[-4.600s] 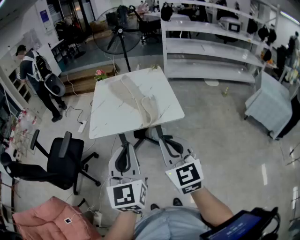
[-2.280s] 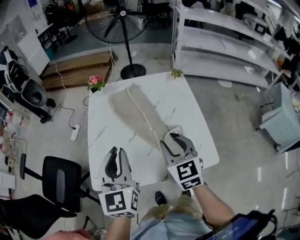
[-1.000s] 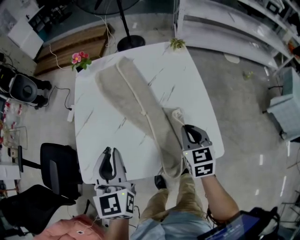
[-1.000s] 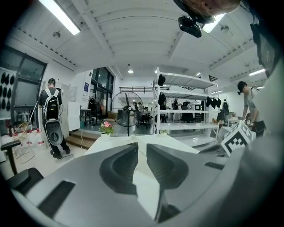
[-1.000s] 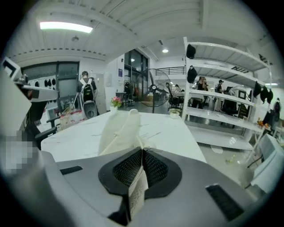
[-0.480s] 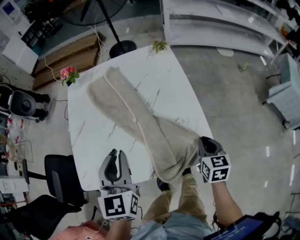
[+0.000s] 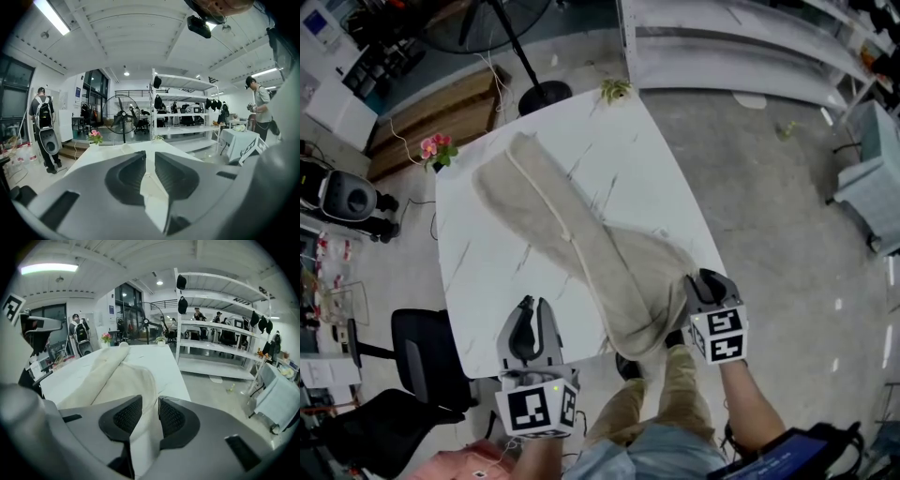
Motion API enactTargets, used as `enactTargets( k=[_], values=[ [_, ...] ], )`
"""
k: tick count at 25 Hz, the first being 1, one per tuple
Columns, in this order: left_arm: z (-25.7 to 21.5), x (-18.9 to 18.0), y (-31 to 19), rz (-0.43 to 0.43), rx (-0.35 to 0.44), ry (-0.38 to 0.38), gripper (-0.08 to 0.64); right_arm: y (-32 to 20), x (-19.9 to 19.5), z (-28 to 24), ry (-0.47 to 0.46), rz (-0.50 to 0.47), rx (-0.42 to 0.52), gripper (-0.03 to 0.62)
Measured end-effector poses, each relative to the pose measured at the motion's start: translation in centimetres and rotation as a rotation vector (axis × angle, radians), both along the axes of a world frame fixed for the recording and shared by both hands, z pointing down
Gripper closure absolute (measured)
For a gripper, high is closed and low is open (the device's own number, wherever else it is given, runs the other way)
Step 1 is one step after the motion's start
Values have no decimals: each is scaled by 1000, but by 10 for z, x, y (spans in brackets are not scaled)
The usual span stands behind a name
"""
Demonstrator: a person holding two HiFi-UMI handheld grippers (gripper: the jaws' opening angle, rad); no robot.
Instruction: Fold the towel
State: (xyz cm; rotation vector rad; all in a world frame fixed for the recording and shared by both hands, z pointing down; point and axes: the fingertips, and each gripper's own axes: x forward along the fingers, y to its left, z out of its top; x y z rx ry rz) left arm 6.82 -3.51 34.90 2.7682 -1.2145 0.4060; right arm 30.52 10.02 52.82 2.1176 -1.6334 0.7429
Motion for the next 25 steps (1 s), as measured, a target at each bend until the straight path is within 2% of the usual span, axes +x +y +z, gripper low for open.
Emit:
enactTargets(
  k=[5,13,18,25],
  values=[
    [-1,-7,-1,-12,5,17,497,-5,5,-38,43,-2,90,459],
    [-32,-32,-1,-44,33,83,497,-56,-24,-107,94,-117,178,459],
    [-52,-77,-13,-112,66,131,497,-108,-58,-154,154,-200,242,459],
    [-68,-151,-28,-215,99,145,497,-180,-122,-192,196,-309,304,459]
  ],
)
